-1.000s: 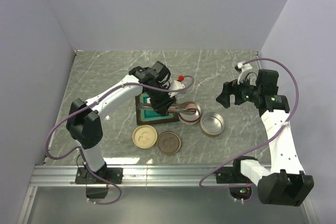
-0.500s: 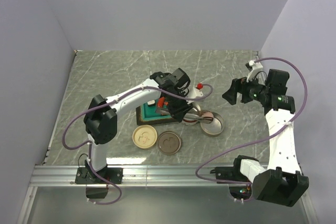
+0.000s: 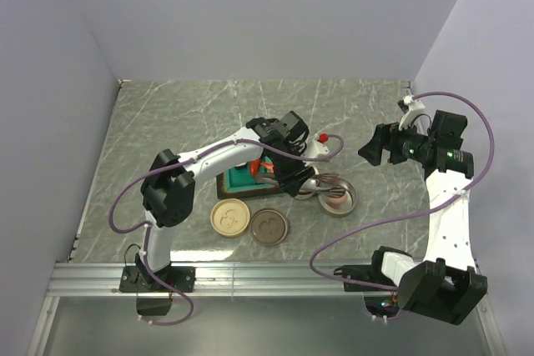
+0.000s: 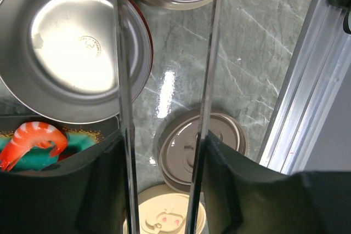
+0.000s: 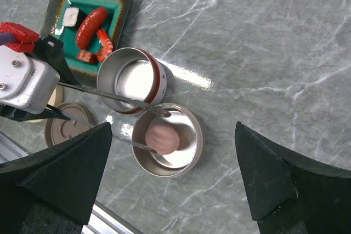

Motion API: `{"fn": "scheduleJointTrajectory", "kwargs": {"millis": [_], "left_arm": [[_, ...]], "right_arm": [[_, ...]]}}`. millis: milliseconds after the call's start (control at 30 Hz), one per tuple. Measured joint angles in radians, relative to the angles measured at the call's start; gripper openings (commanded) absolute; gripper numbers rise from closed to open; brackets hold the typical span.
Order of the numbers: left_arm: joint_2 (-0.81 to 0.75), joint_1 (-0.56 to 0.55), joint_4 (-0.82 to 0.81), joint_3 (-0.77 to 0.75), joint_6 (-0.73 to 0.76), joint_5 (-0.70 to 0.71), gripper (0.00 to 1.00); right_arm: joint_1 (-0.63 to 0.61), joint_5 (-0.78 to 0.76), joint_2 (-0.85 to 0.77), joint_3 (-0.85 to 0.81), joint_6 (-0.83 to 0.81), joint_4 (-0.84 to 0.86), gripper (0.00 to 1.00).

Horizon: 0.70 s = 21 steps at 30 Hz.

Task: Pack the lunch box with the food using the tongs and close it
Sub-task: Place the food into the lunch box

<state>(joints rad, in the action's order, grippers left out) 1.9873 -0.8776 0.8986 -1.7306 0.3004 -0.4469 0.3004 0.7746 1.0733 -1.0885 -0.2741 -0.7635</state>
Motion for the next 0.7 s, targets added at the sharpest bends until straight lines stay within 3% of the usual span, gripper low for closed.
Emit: {"fn": "scheduleJointTrajectory", "kwargs": {"millis": [433,700], "left_arm": [[-0.059,0.029,0.005,0.007,-0.007,0.024,0.56],[-0.309,0.264,0.056,0.115,0.029,-0.002,0.58]], "right_arm": [[0.002,0.019,0.003,-0.005,-0.007,-0.006,1.00],[0.002,0.033,0.026,-0.006,-0.020,-0.008,1.00]]}}
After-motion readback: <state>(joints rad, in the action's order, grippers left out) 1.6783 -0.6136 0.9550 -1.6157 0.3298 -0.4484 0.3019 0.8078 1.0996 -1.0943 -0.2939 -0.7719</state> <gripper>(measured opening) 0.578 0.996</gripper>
